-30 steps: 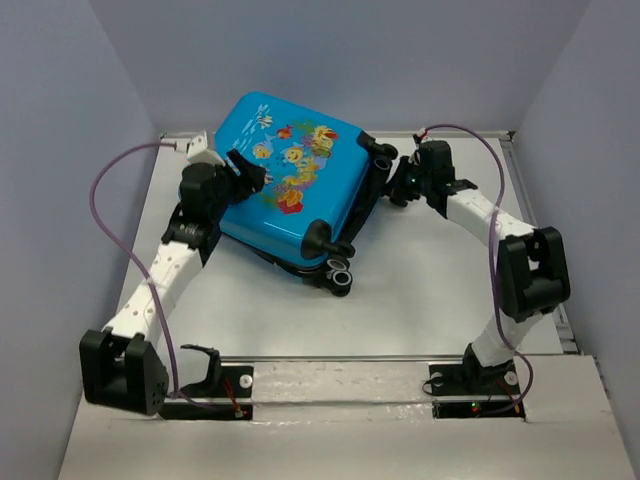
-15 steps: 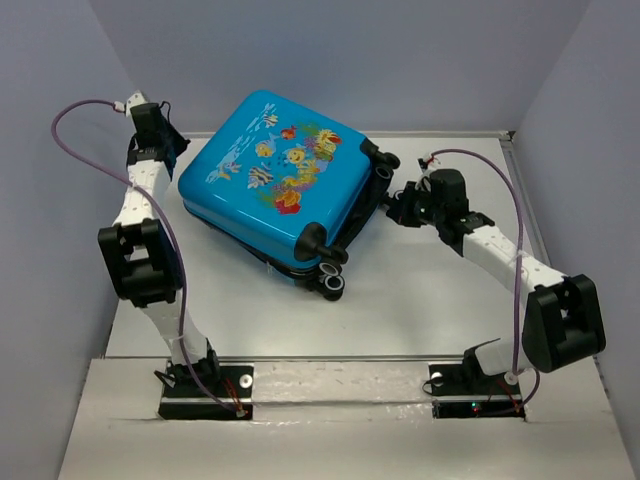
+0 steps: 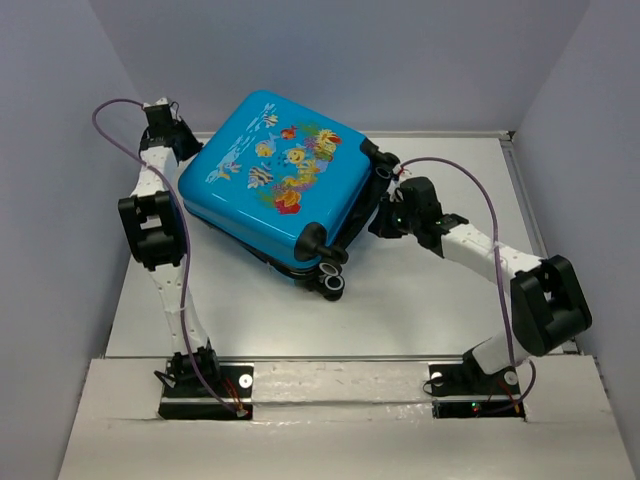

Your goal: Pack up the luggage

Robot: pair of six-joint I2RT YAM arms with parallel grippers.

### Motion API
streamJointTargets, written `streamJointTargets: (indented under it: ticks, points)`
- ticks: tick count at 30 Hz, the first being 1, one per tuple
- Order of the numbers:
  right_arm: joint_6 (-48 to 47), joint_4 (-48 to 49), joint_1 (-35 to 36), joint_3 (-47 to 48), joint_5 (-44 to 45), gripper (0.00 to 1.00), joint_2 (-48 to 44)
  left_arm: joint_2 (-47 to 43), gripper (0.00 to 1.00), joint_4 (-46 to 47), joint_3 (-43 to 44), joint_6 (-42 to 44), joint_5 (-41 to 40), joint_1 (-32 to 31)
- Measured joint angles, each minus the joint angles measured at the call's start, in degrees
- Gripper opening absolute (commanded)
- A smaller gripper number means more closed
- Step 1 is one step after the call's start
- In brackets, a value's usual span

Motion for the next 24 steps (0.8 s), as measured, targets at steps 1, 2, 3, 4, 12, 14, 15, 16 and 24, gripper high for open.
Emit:
streamJointTargets:
  ticks: [1, 2, 3, 4, 12, 14, 15, 16, 24]
  points:
    - [0.0, -0.2, 0.0, 0.6, 0.4, 0.07, 0.9, 0.2, 0.06, 0.1, -0.9, 0.2, 1.0, -0.1]
    - [0.0, -0.4, -0.1, 1.3, 0.6, 0.07, 1.6, 0.3, 0.06, 0.3, -1.7, 0.3, 1.9, -0.3]
    - [-0.1, -0.5, -0.1, 2.1, 0.8, 0.07, 2.4, 0.3, 0.06, 0.9, -2.4, 0.2, 2.2, -0.6]
    - [-0.2, -0.6, -0.1, 3.0, 1.1, 0.07, 3.1, 0.3, 0.06, 2.4, -3.3, 0.2, 2.7, -0.7]
    - [-1.4, -5.2, -0.6, 11.0, 4.8, 0.07, 10.0, -13.3, 0.06, 15.2, -29.6, -3.1, 1.0, -0.2]
    - [-1.7, -6.6, -1.2, 12.5, 6.1, 0.07, 12.0, -17.9, 0.06, 18.3, -37.3, -5.6, -0.5, -0.3]
    - [-1.7, -7.0, -1.6, 13.0, 6.5, 0.07, 13.2, -21.1, 0.06, 20.8, -42.2, -7.0, -0.9, -0.2]
    - [-1.9, -7.6, -1.9, 13.7, 7.1, 0.07, 14.2, -23.4, 0.06, 22.6, -46.0, -8.3, -1.4, -0.3]
    - [-7.1, -12.1, -4.3, 20.2, 11.2, 0.07, 17.9, -42.7, 0.06, 29.3, -70.7, -15.0, -10.7, -4.7]
